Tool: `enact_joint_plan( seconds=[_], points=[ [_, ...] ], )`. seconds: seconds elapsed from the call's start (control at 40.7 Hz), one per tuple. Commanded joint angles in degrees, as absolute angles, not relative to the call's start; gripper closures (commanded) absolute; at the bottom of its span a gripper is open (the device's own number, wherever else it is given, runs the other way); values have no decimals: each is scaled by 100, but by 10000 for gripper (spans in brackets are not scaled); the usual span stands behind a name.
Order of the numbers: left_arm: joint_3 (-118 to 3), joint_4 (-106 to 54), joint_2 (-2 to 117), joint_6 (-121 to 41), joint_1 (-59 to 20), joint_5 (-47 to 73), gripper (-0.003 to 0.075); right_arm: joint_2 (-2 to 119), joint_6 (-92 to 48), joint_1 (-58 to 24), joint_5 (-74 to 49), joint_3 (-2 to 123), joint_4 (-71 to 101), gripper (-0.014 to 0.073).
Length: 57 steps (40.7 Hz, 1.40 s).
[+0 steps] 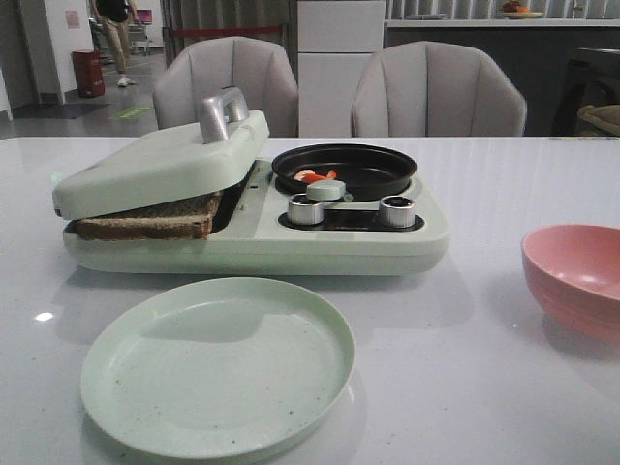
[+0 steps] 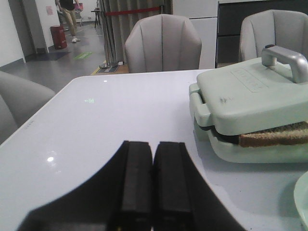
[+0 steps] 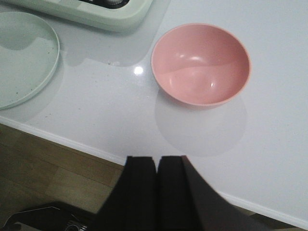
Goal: Make breakfast with bread and shrimp
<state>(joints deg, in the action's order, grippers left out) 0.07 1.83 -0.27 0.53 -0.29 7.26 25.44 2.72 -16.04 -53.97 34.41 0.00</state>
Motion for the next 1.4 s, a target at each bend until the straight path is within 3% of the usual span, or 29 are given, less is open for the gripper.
enact_joint_plan(
  seconds=[0.0,0.319,1.376],
  points=[
    [179,535,-132,693,-11,170,619,2591,252,-1612,-4984,3581,-38,559],
    [179,77,-132,103,-341,-88,619,2591,252,-1612,-4984,3581,-38,559],
    [179,77,-121,103,-340,-139,619,2592,252,-1612,-4984,3576,-38,559]
  ],
)
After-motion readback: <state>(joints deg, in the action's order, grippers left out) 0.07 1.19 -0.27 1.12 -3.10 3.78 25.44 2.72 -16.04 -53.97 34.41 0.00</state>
